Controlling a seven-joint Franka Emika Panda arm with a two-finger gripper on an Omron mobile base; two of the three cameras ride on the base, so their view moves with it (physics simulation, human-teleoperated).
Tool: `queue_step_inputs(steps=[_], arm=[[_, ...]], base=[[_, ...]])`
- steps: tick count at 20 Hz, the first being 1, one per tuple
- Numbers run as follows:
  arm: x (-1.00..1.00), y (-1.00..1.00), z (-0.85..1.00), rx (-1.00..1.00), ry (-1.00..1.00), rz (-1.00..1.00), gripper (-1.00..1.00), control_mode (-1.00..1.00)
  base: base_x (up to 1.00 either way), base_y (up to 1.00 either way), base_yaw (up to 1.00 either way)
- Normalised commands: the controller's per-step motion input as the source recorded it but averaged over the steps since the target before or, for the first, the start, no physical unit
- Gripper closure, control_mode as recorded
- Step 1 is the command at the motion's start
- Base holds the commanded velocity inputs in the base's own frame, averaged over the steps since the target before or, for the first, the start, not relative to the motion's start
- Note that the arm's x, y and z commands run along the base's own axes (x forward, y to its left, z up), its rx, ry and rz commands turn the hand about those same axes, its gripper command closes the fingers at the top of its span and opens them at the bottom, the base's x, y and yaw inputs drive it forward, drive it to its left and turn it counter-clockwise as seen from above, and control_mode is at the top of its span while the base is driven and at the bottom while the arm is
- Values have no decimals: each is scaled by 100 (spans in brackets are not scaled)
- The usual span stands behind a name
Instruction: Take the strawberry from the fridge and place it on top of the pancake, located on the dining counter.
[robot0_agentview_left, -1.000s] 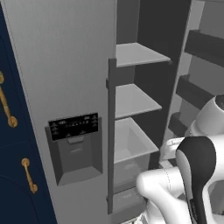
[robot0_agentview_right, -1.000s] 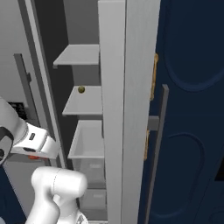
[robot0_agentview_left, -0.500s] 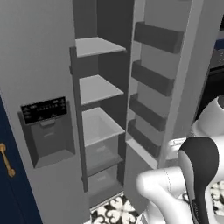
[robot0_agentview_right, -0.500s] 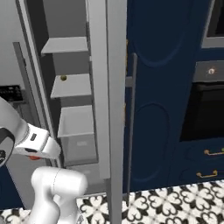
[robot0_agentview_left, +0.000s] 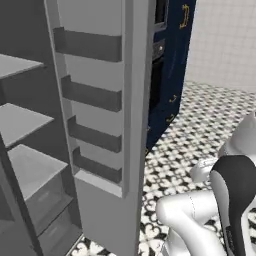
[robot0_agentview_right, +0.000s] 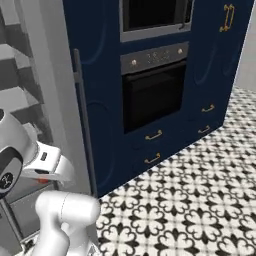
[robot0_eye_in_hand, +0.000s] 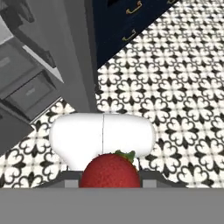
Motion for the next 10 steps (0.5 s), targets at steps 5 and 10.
queue_step_inputs(steps=[5, 10], arm=[[0, 0, 0, 0, 0, 0, 100, 100], [0, 0, 0, 0, 0, 0, 100, 100]], base=[[0, -67, -79], [2, -100, -69]])
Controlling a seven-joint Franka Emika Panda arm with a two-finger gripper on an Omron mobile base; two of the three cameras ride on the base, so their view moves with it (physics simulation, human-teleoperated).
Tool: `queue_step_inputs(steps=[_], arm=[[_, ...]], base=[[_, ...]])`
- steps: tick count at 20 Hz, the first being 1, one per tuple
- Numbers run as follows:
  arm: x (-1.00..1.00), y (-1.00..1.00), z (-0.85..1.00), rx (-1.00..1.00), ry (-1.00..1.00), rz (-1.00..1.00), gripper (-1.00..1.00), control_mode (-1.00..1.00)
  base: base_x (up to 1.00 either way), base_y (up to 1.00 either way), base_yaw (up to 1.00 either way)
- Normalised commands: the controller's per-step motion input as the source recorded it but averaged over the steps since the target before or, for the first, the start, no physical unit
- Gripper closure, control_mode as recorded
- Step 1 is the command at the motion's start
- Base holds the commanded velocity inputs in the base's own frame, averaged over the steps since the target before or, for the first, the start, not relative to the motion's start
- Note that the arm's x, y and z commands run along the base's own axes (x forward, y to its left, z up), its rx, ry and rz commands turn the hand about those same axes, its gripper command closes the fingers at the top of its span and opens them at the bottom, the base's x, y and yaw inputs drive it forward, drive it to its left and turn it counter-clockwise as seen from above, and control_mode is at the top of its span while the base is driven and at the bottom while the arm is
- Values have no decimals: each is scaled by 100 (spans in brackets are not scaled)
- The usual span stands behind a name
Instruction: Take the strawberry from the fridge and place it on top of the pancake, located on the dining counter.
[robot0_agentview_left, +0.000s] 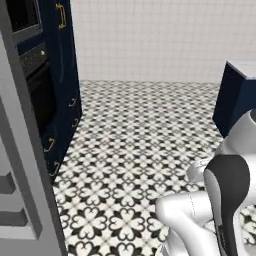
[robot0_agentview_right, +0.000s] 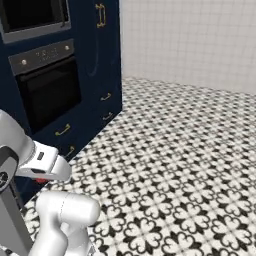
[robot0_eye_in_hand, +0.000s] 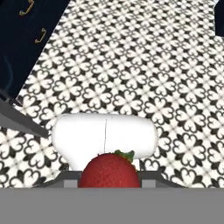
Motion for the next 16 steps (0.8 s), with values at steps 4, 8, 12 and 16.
queue_step_inputs(steps=[4, 8, 12, 16], arm=[[0, 0, 0, 0, 0, 0, 100, 100], [0, 0, 0, 0, 0, 0, 100, 100], [0, 0, 0, 0, 0, 0, 100, 100], [0, 0, 0, 0, 0, 0, 100, 100]], base=[[16, -100, -59], [57, -100, -50], [83, -51, -18], [96, -4, 4]])
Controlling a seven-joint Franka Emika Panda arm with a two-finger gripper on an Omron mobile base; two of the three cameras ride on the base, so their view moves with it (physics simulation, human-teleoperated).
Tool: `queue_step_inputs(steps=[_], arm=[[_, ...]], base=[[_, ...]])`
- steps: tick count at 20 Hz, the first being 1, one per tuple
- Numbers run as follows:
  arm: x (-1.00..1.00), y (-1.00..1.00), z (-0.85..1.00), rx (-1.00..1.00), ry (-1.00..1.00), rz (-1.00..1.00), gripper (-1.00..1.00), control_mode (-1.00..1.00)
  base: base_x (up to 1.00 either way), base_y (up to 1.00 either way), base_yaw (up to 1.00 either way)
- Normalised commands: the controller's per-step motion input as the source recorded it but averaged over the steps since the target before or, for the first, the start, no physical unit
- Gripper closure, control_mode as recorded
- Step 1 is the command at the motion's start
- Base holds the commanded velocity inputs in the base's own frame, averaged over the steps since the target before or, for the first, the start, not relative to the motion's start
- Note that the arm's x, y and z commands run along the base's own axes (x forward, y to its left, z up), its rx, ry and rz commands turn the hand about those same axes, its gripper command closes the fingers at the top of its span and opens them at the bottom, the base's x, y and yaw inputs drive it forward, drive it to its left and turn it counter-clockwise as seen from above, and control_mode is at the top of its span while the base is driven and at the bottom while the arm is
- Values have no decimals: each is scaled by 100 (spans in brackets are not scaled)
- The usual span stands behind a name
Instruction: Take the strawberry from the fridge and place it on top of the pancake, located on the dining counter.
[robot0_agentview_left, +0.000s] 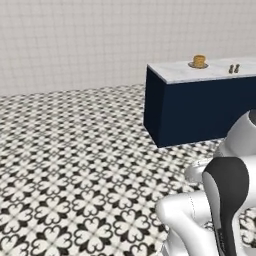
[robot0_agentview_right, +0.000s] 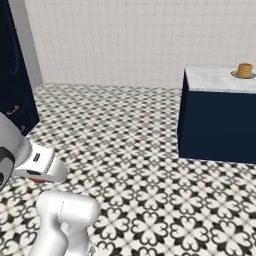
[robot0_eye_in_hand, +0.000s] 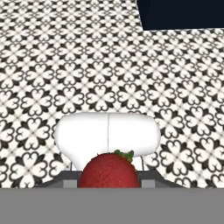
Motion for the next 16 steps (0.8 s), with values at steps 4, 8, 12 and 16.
queue_step_inputs(steps=[4, 8, 12, 16], arm=[[0, 0, 0, 0, 0, 0, 100, 100], [0, 0, 0, 0, 0, 0, 100, 100], [0, 0, 0, 0, 0, 0, 100, 100], [0, 0, 0, 0, 0, 0, 100, 100]], base=[[100, 0, 19], [100, 0, 3], [100, 3, -4], [100, 19, -9]])
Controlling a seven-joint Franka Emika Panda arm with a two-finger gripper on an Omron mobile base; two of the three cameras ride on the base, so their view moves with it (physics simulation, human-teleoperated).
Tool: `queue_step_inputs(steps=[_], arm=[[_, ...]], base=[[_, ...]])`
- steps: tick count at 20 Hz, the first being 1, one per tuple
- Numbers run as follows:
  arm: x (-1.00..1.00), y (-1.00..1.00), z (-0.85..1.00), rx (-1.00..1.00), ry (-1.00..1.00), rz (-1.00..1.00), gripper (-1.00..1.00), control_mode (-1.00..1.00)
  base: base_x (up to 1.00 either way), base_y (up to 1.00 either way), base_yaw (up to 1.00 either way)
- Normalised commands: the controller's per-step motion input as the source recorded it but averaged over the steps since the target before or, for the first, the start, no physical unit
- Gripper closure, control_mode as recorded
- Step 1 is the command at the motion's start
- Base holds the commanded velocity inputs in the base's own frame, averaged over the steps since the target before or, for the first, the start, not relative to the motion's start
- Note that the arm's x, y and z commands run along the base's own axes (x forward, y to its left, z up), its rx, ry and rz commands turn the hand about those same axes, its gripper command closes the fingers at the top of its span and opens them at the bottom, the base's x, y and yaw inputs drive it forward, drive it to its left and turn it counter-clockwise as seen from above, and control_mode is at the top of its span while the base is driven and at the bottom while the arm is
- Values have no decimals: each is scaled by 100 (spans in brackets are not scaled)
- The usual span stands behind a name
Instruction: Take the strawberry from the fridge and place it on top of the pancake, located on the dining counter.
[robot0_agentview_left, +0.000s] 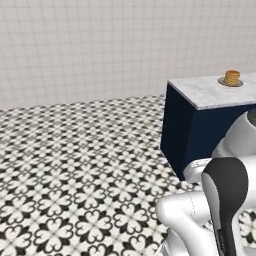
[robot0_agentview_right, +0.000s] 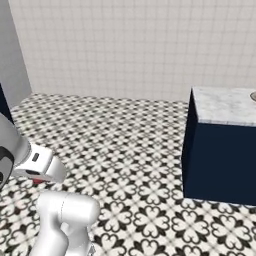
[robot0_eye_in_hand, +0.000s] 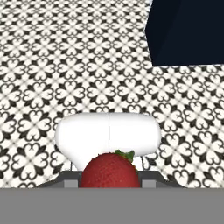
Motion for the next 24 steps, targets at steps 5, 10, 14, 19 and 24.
queue_step_inputs(steps=[5, 10, 14, 19, 24], arm=[[0, 0, 0, 0, 0, 0, 100, 100], [0, 0, 0, 0, 0, 0, 100, 100], [0, 0, 0, 0, 0, 0, 100, 100], [0, 0, 0, 0, 0, 0, 100, 100], [0, 0, 0, 0, 0, 0, 100, 100]], base=[[100, 42, -19], [100, 56, -16], [100, 71, -27], [100, 58, -35], [100, 46, -37]])
